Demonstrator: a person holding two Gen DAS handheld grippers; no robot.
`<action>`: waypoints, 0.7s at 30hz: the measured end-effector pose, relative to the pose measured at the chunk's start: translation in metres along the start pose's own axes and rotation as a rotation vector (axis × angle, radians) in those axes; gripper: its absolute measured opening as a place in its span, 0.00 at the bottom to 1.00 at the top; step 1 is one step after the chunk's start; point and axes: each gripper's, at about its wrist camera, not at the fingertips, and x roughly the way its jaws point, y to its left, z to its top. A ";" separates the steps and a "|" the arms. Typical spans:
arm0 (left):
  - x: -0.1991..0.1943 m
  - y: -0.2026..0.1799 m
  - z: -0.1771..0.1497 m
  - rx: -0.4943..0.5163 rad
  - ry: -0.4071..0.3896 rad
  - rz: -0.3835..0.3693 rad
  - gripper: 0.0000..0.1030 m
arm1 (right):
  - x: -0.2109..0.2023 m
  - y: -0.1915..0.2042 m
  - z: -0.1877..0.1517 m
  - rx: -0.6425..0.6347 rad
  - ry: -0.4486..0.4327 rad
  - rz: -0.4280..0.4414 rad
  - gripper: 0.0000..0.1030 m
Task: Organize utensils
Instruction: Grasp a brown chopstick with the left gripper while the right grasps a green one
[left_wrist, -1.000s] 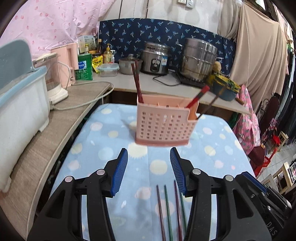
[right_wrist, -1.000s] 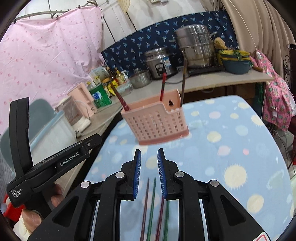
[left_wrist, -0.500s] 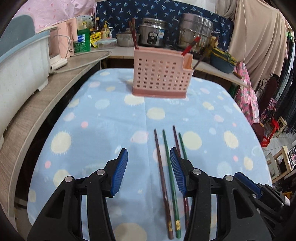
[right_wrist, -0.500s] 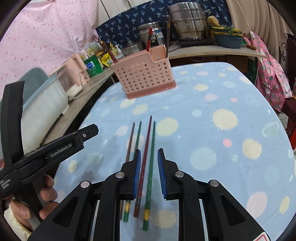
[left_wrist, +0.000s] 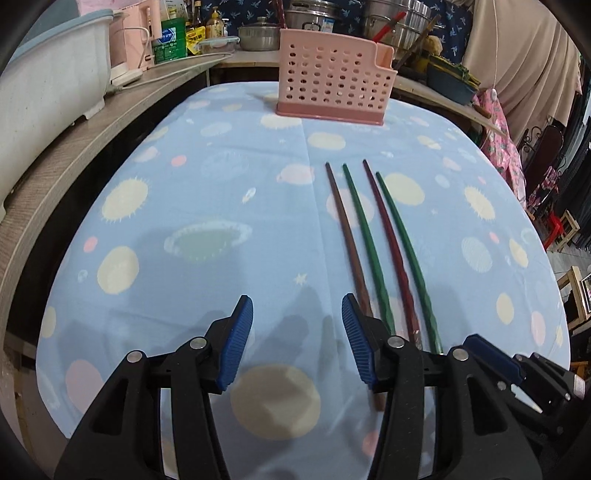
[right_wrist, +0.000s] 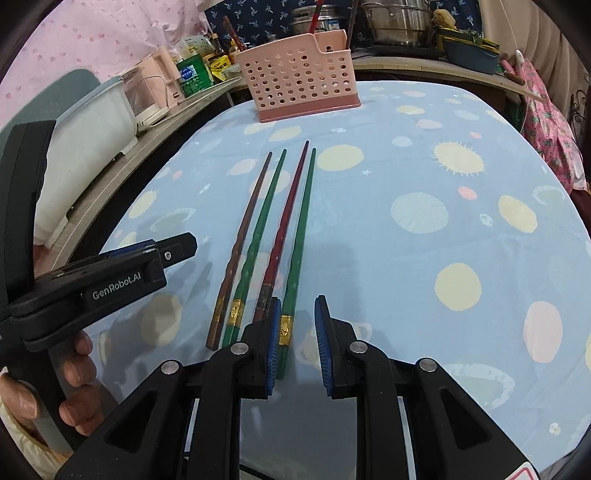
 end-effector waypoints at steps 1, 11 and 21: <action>0.000 0.000 -0.003 0.002 0.003 -0.002 0.47 | 0.001 0.001 -0.001 -0.003 0.003 0.001 0.19; 0.001 -0.012 -0.019 0.040 0.022 -0.025 0.51 | 0.008 0.009 -0.008 -0.050 0.017 -0.018 0.19; 0.003 -0.027 -0.023 0.086 0.029 -0.036 0.51 | 0.009 0.002 -0.009 -0.039 0.004 -0.050 0.06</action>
